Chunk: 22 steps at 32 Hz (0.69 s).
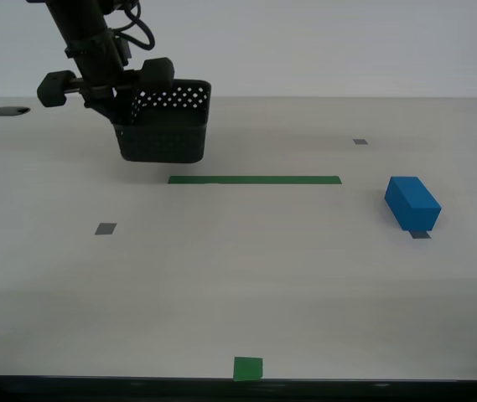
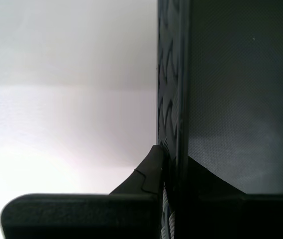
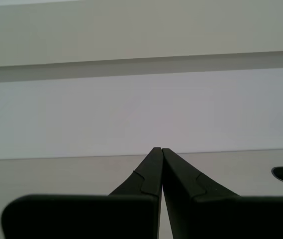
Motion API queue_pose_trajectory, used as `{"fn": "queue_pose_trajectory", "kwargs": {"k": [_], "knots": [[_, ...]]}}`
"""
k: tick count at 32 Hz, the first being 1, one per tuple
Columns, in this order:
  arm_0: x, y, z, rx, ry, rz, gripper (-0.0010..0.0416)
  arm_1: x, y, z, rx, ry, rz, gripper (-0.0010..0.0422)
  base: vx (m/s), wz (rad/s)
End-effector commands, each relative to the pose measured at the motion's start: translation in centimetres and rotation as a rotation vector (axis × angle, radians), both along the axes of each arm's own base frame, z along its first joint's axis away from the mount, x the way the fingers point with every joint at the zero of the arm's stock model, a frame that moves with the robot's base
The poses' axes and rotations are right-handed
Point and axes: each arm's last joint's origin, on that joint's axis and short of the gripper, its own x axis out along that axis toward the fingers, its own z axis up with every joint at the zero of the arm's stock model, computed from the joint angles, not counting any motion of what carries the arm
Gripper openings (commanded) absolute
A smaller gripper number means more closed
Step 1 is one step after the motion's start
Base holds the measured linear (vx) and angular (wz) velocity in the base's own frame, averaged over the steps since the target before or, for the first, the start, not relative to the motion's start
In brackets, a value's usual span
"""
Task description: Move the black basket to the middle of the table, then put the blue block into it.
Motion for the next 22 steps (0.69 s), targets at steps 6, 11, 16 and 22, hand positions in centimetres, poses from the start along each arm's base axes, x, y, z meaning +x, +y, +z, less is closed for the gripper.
{"fn": "queue_pose_trajectory", "kwargs": {"k": [6,11,16,22], "knots": [[0.0,0.0,-0.2,0.000,0.021,0.000,0.0001,-3.1,-5.4,2.2,-0.037,-0.019,-0.101,-0.0001,0.000,0.000],[-0.1,0.0,-0.9,-0.001,0.091,0.000,0.0000,-5.7,-10.8,2.4,-0.097,-0.059,-0.188,-0.0001,0.000,0.000],[-0.1,0.0,-1.0,-0.001,0.108,0.000,0.0000,-6.8,-12.5,1.5,-0.097,-0.051,-0.193,-0.0001,0.000,0.000],[-0.1,0.0,-1.1,-0.001,0.122,0.000,0.0000,-6.2,-13.0,-2.0,-0.046,0.018,-0.182,0.0000,0.000,0.000]]}}
